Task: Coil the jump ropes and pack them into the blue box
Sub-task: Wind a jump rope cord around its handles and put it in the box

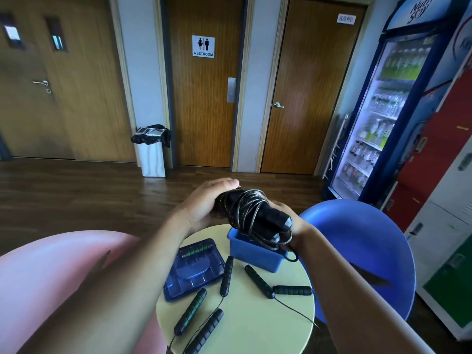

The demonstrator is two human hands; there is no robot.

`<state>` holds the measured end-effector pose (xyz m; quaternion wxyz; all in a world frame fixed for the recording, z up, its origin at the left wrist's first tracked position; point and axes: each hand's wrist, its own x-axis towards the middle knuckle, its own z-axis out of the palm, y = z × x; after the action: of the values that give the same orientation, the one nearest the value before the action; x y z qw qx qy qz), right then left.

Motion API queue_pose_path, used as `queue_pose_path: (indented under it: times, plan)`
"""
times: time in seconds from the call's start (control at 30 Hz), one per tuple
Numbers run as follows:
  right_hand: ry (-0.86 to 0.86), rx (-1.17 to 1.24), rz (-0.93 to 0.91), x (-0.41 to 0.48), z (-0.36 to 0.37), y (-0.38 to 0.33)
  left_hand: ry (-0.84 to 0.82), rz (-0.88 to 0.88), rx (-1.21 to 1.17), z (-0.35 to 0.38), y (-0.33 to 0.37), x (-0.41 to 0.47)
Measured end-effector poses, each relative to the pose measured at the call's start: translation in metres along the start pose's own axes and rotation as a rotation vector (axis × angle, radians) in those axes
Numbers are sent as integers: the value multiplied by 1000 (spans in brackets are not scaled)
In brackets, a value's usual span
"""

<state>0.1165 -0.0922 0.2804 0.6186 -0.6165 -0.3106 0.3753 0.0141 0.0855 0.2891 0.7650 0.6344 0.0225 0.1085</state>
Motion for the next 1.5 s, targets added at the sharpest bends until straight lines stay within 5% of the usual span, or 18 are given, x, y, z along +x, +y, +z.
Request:
queue_pose_path:
  times: [0.27, 0.43, 0.53, 0.73, 0.97, 1.1, 1.3, 1.5]
  plan:
    - [-149, 304, 188, 0, 12, 13, 5, 71, 71, 1, -1, -5]
    - [50, 336, 146, 9, 16, 17, 317, 97, 444, -3, -6, 5]
    - [206, 204, 165, 14, 21, 20, 360, -31, 743, -6, -15, 11]
    - [301, 23, 180, 16, 18, 17, 174, -239, 430, 7, -17, 2]
    - [239, -31, 214, 14, 20, 9, 126, -252, 609, 10, -13, 1]
    - [92, -45, 206, 9, 11, 14, 261, -269, 740, 9, -8, 1]
    - [110, -351, 40, 11, -4, 10, 397, -171, 439, 3, -6, -4]
    - [184, -348, -81, 17, -11, 16, 312, -67, -131, 0, -22, -8]
